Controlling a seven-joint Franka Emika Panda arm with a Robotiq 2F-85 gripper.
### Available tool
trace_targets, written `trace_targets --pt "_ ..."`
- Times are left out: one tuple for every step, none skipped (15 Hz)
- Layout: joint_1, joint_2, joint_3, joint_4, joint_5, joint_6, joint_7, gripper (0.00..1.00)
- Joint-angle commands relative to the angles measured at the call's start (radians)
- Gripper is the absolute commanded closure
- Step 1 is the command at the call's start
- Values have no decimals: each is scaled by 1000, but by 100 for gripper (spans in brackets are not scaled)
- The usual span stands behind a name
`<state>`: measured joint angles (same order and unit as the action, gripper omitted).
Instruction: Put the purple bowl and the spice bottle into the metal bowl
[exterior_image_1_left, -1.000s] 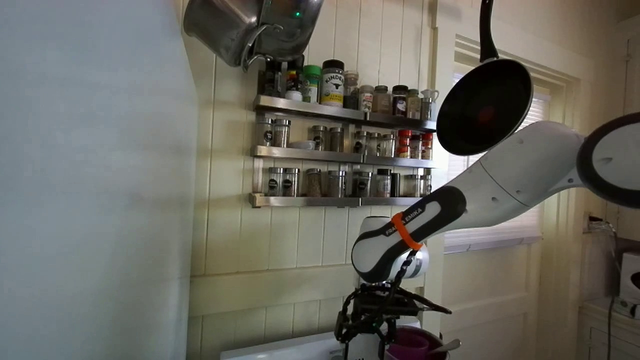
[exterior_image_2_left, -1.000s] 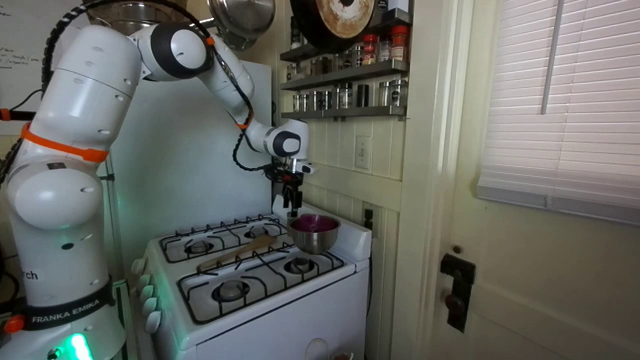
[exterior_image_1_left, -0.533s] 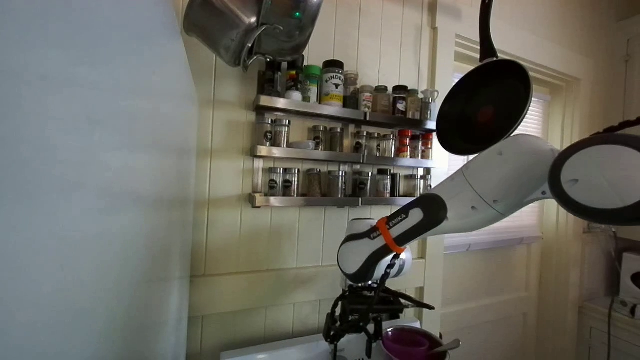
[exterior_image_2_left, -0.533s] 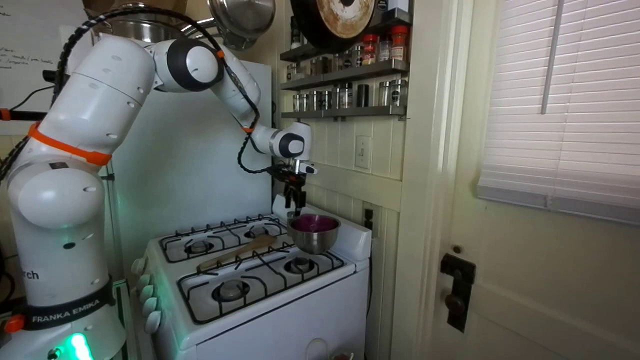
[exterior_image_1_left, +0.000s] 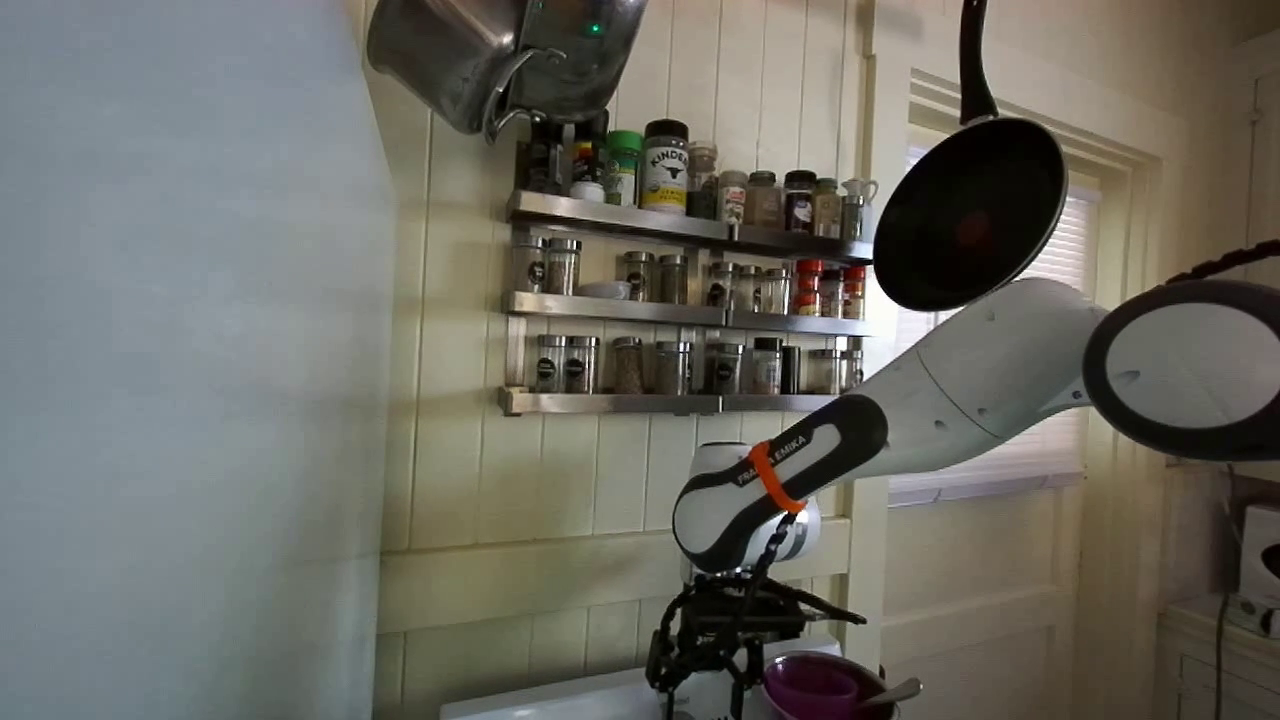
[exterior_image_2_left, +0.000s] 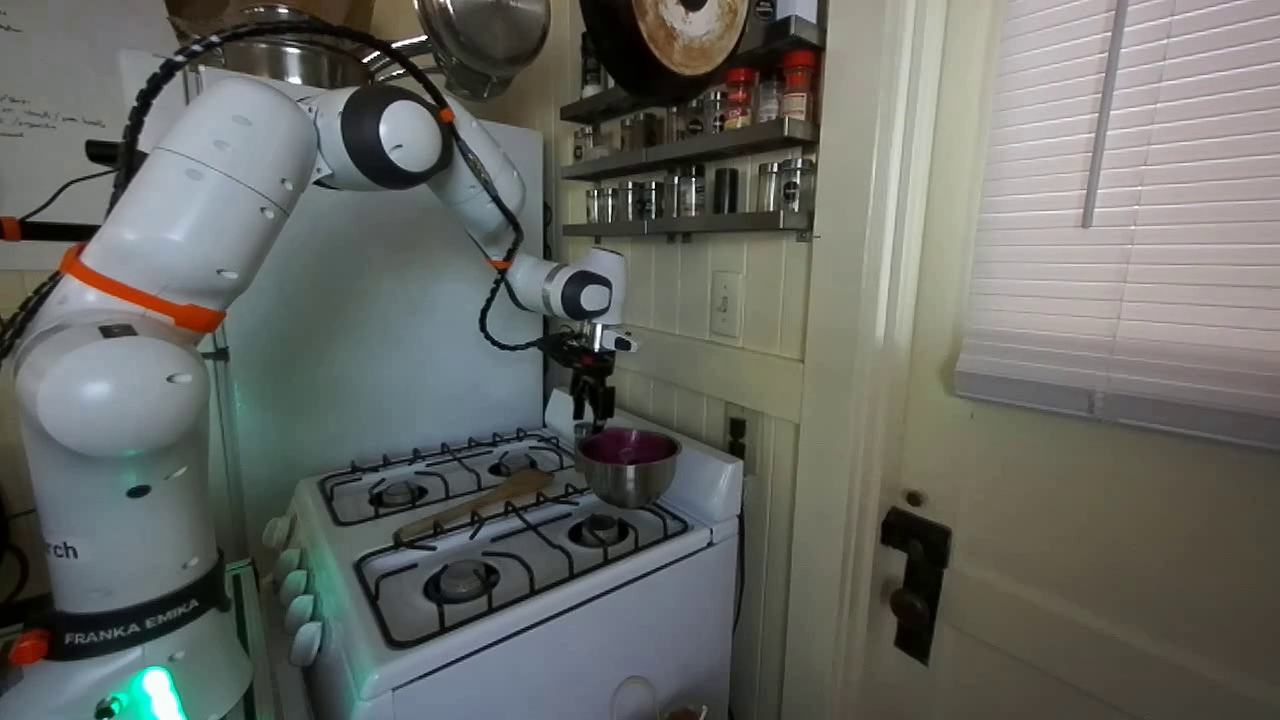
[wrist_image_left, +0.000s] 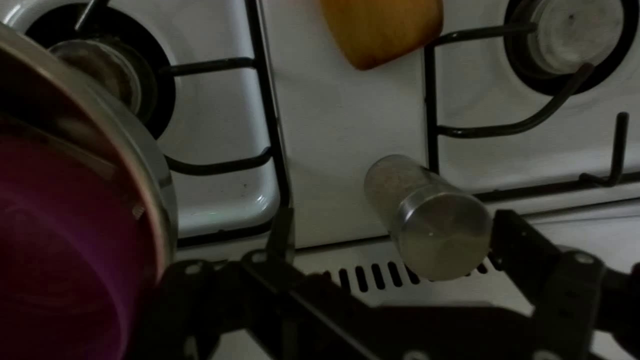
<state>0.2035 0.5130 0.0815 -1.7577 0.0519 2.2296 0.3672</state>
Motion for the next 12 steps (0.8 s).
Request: trace_targets --pt "20 52 -11 57 -15 -23 3 0" --pt "24 62 -12 69 -18 -29 3 0" --pt "30 74 -12 83 -22 -34 3 0" --pt "34 84 -12 96 -24 -37 -1 0" --pt "39 95 -12 112 -29 -41 -5 0" --pt "42 106 -13 128 -31 -45 -7 0" --pt "47 116 -14 142 -34 -50 -6 0" --pt "52 122 -15 149 -37 -55 -4 0" --pt "55 126 -17 157 -38 -59 -1 0" --pt "57 128 -17 159 -37 -58 1 0" --pt "61 126 -19 155 -39 -51 7 0" --pt "63 123 -20 151 -38 -47 8 0"
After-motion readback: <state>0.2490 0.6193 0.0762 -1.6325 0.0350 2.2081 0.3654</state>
